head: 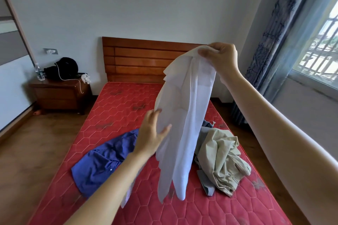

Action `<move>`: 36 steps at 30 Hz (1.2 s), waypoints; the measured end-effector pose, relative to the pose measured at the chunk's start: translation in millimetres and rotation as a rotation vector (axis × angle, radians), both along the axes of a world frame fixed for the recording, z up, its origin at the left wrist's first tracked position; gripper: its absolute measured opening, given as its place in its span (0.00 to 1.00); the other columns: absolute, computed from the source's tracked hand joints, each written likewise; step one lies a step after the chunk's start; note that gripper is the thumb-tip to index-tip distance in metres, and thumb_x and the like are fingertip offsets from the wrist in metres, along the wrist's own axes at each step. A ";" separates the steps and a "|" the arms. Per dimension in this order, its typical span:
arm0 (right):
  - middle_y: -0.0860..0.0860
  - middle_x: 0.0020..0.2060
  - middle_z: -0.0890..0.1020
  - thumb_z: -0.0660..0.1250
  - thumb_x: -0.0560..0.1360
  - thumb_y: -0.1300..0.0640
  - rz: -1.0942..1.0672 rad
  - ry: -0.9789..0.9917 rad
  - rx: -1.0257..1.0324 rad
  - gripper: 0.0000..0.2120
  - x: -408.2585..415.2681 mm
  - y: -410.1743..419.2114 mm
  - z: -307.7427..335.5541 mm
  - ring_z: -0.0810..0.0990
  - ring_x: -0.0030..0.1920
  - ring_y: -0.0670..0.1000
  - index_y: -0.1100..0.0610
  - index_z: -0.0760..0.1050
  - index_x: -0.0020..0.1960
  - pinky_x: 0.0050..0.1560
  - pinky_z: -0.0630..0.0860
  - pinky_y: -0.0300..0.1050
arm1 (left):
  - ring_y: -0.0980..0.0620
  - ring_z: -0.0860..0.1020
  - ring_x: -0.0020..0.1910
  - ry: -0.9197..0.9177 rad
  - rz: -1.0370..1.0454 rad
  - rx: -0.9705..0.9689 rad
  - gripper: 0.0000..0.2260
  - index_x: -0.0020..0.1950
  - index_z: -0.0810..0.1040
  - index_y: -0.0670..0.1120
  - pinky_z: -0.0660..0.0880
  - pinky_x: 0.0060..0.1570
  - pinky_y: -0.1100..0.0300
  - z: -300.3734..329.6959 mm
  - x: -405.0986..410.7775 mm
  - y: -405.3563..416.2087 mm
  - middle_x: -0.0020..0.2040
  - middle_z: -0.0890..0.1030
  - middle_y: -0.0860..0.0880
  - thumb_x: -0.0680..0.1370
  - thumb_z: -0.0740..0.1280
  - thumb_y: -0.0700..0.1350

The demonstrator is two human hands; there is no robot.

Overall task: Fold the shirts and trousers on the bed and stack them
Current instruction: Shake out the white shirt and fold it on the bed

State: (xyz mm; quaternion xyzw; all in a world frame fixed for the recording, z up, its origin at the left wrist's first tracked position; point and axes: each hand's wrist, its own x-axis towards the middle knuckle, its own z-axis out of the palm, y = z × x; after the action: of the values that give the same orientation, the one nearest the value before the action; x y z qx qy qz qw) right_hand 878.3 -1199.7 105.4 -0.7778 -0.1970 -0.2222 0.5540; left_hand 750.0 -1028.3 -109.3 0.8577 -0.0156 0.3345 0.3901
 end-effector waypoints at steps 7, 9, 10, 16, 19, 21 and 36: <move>0.47 0.29 0.79 0.76 0.66 0.52 -0.008 -0.005 0.006 0.06 -5.2 12.0 5.9 0.76 0.31 0.47 0.47 0.80 0.32 0.36 0.75 0.44 | 0.46 0.73 0.61 0.020 0.161 -0.070 0.34 0.68 0.68 0.40 0.76 0.54 0.52 -14.3 16.5 -50.9 0.64 0.71 0.44 0.70 0.74 0.57; 0.47 0.29 0.80 0.76 0.66 0.52 0.000 -0.009 0.003 0.06 -5.5 9.1 5.1 0.76 0.31 0.47 0.47 0.81 0.33 0.36 0.76 0.45 | 0.44 0.77 0.56 -0.029 0.202 -0.101 0.24 0.64 0.72 0.39 0.78 0.49 0.49 -14.4 23.5 -59.9 0.59 0.75 0.43 0.73 0.73 0.48; 0.47 0.29 0.80 0.76 0.66 0.53 0.005 -0.012 0.002 0.05 -5.0 6.4 4.4 0.76 0.31 0.46 0.47 0.81 0.33 0.36 0.76 0.45 | 0.44 0.78 0.53 -0.052 0.222 -0.120 0.18 0.61 0.75 0.39 0.78 0.47 0.50 -15.3 27.0 -61.3 0.56 0.77 0.43 0.74 0.72 0.43; 0.49 0.33 0.81 0.76 0.67 0.55 0.057 0.032 0.013 0.03 -0.3 -18.5 -3.3 0.77 0.34 0.48 0.52 0.83 0.39 0.38 0.76 0.46 | 0.40 0.76 0.40 0.196 0.076 -0.167 0.07 0.38 0.77 0.36 0.63 0.37 0.56 -25.2 43.6 -35.8 0.37 0.74 0.45 0.75 0.69 0.37; 0.50 0.34 0.81 0.76 0.67 0.56 0.098 0.057 0.039 0.03 -1.1 -29.1 -6.8 0.77 0.35 0.49 0.51 0.83 0.38 0.40 0.76 0.46 | 0.44 0.77 0.43 0.336 -0.006 -0.242 0.09 0.42 0.79 0.36 0.68 0.42 0.57 -28.1 41.9 -24.8 0.42 0.79 0.43 0.76 0.70 0.42; 0.50 0.34 0.81 0.76 0.67 0.57 0.145 0.073 0.074 0.03 -2.1 -36.1 -8.0 0.78 0.34 0.49 0.52 0.83 0.38 0.38 0.76 0.44 | 0.44 0.78 0.45 0.351 -0.036 -0.313 0.09 0.44 0.80 0.37 0.72 0.45 0.54 -27.5 38.7 -20.1 0.45 0.80 0.42 0.75 0.72 0.44; 0.49 0.34 0.83 0.76 0.69 0.55 0.119 0.170 0.065 0.02 -30.9 -61.4 -84.4 0.79 0.35 0.49 0.52 0.84 0.39 0.38 0.79 0.47 | 0.51 0.75 0.38 0.309 0.088 -0.089 0.07 0.45 0.80 0.40 0.65 0.36 0.71 -41.7 -37.2 43.1 0.37 0.75 0.52 0.78 0.69 0.43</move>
State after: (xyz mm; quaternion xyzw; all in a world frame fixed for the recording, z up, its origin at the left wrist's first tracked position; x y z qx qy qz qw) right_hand 847.4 -1261.1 21.0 -0.7625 -0.1876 -0.1283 0.6058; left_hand 712.8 -985.2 -151.0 0.8806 0.0971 0.2157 0.4106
